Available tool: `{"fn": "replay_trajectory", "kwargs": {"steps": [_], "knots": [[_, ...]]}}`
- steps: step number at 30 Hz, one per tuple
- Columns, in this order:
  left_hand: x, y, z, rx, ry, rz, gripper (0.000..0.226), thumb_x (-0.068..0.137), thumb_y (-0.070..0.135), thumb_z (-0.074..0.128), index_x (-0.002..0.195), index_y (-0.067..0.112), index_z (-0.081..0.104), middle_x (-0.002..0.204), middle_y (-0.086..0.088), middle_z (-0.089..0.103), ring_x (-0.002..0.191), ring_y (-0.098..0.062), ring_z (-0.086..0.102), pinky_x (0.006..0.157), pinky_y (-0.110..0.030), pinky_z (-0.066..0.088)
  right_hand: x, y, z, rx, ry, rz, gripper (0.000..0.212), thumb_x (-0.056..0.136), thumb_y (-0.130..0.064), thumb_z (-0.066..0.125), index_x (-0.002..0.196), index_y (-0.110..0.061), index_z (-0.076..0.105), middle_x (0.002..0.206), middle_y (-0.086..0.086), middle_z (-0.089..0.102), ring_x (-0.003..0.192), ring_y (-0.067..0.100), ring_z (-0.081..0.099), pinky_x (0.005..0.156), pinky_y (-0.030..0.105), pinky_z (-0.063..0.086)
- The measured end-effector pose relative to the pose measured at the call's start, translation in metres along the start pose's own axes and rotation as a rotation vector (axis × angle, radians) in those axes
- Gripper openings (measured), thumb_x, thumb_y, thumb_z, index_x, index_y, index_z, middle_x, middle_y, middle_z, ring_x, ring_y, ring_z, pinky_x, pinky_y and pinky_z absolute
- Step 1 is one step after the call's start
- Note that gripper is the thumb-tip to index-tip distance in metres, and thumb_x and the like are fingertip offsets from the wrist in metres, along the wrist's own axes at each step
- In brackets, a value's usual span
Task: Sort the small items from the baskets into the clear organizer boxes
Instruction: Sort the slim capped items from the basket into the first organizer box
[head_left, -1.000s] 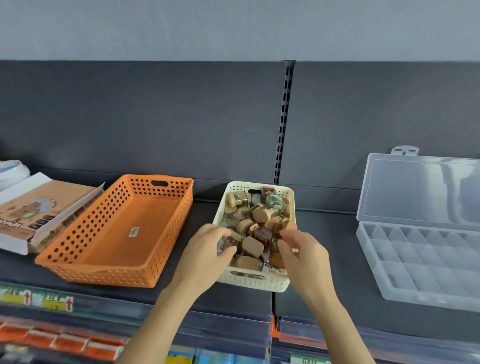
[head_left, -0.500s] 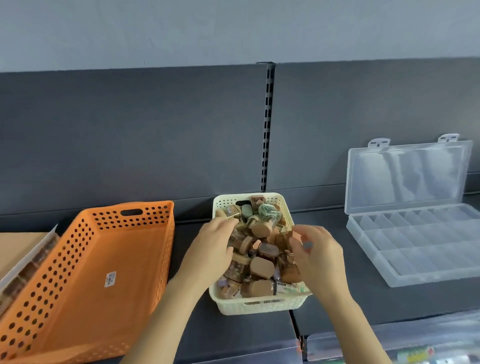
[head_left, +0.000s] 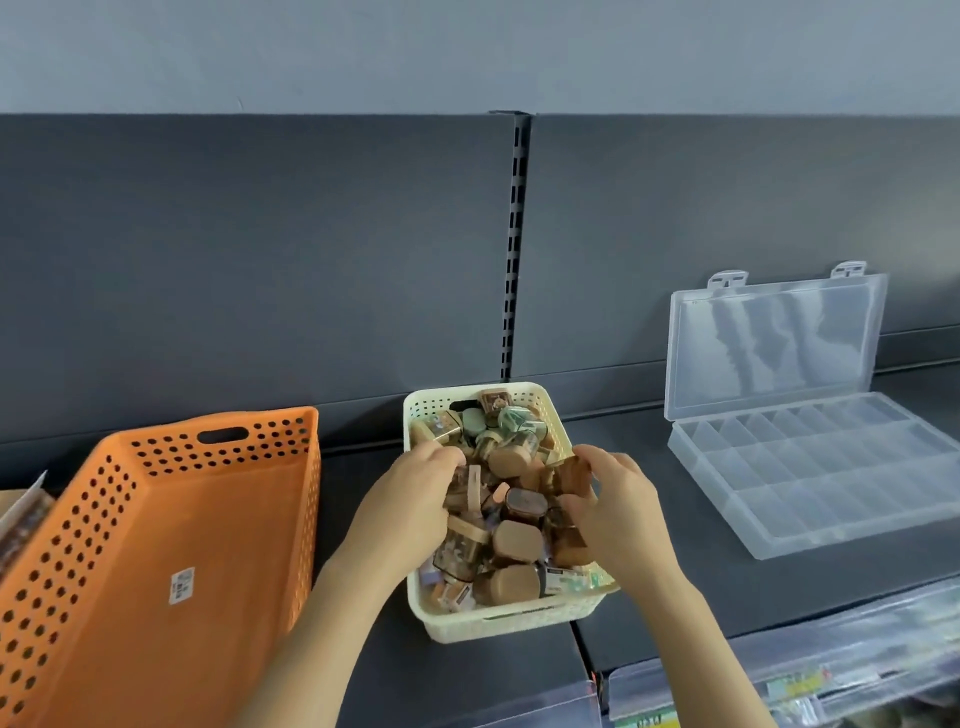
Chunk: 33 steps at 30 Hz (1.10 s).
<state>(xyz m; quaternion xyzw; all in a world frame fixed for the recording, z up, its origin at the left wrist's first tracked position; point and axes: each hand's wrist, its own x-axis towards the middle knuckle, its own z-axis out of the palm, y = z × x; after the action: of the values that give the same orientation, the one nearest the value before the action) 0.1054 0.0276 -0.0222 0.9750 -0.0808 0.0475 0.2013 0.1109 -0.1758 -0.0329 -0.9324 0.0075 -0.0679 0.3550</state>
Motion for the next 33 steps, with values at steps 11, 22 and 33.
{"fn": "replay_trajectory", "kwargs": {"steps": [11,22,33], "knots": [[-0.05,-0.015,-0.051,-0.297,0.273,-0.194,0.047,0.079,0.022,0.074,0.113,0.038,0.046,0.108,0.027,0.053,0.102,0.004,0.053,0.085,-0.013,0.042,0.008,-0.051,-0.012,0.252,-0.012,-0.205,0.044,0.078,-0.019,0.073,0.117,-0.029,0.056,0.101,-0.012,0.057,0.086,0.001,0.056,0.066,0.007,0.037],[-0.088,-0.12,-0.105,-0.274,0.232,-0.355,0.059,0.076,0.012,0.074,0.12,0.038,0.044,0.109,0.016,0.056,0.093,-0.004,0.06,0.074,-0.016,0.047,-0.011,-0.15,0.057,0.079,-0.244,-0.565,0.047,0.081,-0.022,0.068,0.126,-0.023,0.054,0.111,-0.005,0.056,0.095,0.009,0.051,0.081,0.016,0.041],[-0.061,-0.192,-0.085,-0.075,-0.08,-0.462,0.054,0.072,0.003,0.072,0.113,0.025,0.045,0.102,0.005,0.057,0.086,-0.011,0.057,0.06,-0.022,0.046,0.01,-0.206,0.164,-0.382,-0.478,-0.711,0.021,0.082,-0.026,0.064,0.1,-0.017,0.06,0.099,-0.001,0.062,0.099,0.021,0.057,0.111,0.05,0.027]]}}
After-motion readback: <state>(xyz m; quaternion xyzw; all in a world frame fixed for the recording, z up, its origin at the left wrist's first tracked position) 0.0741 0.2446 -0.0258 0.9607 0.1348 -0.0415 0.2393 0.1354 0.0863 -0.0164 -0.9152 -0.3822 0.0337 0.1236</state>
